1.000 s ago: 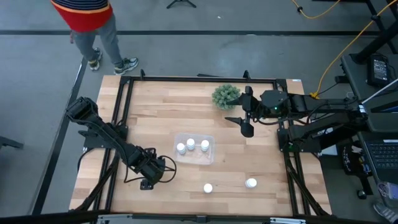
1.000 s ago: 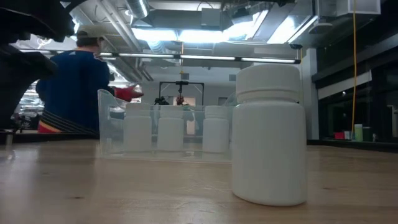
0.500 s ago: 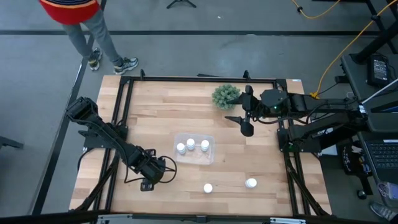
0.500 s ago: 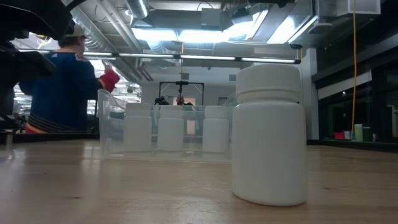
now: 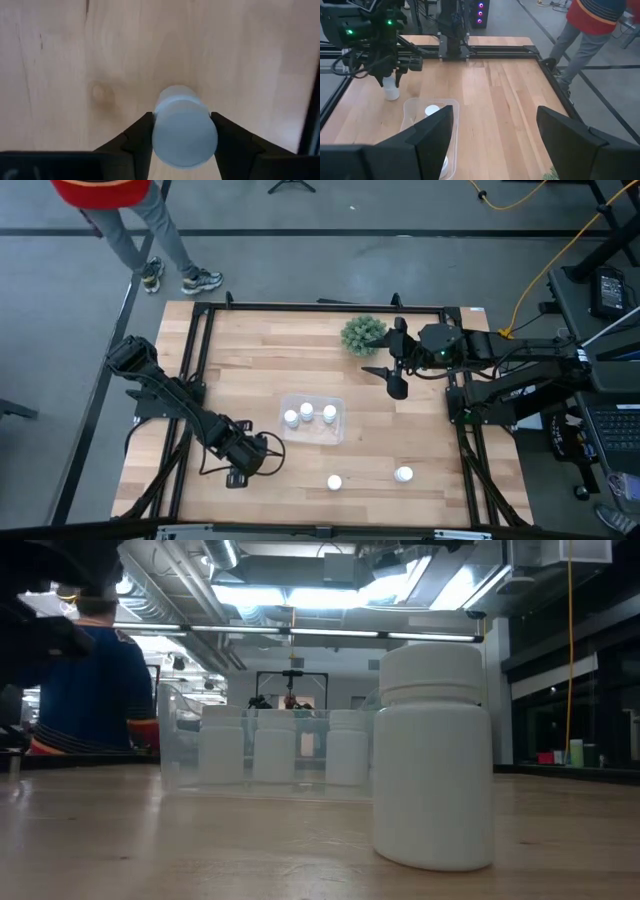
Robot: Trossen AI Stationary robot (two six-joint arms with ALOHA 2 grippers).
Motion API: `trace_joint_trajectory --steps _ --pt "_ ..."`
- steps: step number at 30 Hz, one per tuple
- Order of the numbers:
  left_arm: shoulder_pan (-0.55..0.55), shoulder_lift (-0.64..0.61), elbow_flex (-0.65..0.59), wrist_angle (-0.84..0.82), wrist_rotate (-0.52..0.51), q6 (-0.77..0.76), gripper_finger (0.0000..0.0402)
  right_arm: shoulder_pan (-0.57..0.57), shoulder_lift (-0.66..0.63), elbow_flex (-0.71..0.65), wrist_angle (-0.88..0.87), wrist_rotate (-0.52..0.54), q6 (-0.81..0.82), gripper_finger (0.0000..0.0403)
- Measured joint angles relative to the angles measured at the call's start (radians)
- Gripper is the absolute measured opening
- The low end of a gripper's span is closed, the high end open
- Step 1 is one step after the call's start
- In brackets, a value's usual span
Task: Pick and place pill bottles into a basket
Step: Put the white medicine bottle into the transparent bin
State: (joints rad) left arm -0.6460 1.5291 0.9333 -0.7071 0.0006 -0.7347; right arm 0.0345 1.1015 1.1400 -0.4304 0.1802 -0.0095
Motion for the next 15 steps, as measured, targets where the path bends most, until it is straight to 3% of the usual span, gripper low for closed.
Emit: trace_joint_trajectory --steps 7,15 --pt "0.015 -0.027 0.067 -0.081 -0.043 0.022 0.0156 0.0 0.0 0.0 0.0 0.001 -0.023 0.0288" --pt "0.078 -0.036 0.2 -0.212 -0.112 0.165 0.0156 -0.021 0.0 0.0 0.0 0.001 -0.038 0.0288"
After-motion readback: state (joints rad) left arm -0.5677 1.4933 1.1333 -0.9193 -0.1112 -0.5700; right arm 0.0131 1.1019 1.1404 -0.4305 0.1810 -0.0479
